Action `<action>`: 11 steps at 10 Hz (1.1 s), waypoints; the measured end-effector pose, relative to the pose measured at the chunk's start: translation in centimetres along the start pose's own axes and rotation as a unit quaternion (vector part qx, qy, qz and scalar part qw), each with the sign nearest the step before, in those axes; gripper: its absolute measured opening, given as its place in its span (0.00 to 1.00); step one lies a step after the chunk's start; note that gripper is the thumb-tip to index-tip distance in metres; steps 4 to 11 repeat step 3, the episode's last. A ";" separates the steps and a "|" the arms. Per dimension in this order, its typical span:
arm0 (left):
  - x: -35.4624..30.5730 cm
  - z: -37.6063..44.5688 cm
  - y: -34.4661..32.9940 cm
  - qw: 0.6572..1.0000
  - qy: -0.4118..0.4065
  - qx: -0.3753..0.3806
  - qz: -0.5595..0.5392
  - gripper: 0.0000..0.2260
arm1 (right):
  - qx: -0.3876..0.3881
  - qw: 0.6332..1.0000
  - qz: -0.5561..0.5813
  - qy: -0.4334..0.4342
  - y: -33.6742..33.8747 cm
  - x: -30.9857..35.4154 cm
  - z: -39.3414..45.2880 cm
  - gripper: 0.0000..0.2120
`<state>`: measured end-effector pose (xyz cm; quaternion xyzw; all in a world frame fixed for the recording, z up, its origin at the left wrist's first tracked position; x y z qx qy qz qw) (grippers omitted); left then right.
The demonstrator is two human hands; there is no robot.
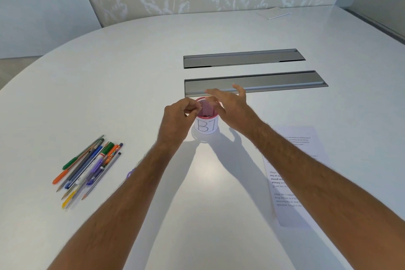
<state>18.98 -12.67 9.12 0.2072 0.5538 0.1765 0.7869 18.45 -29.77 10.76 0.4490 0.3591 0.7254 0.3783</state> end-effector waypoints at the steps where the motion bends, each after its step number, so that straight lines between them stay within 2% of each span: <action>1: 0.9 -1.3 0.6 0.999 0.032 -0.015 -0.028 0.06 | -0.020 1.000 0.004 0.010 -0.2 0.2 -1.7 0.21; 2: 1.2 -3.4 0.6 1.000 0.011 -0.021 0.013 0.14 | -0.018 0.998 0.049 -0.018 -1.2 -0.1 -4.1 0.31; 3: 2.3 -5.9 -1.0 0.998 0.027 0.006 0.059 0.16 | -0.031 0.998 0.050 -0.027 -1.9 -0.3 -7.1 0.31; 11: 2.3 -5.9 -1.0 0.998 0.027 0.006 0.059 0.16 | -0.031 0.998 0.050 -0.027 -1.9 -0.3 -7.1 0.31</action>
Point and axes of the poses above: each hand's wrist, its own z-axis towards the middle knuckle, its own y-axis out of the back of the hand, x = y × z, the point moved 8 cm from there along z, towards the middle knuckle, and after that the axes turned 1 degree about z, right-handed, at the moved point
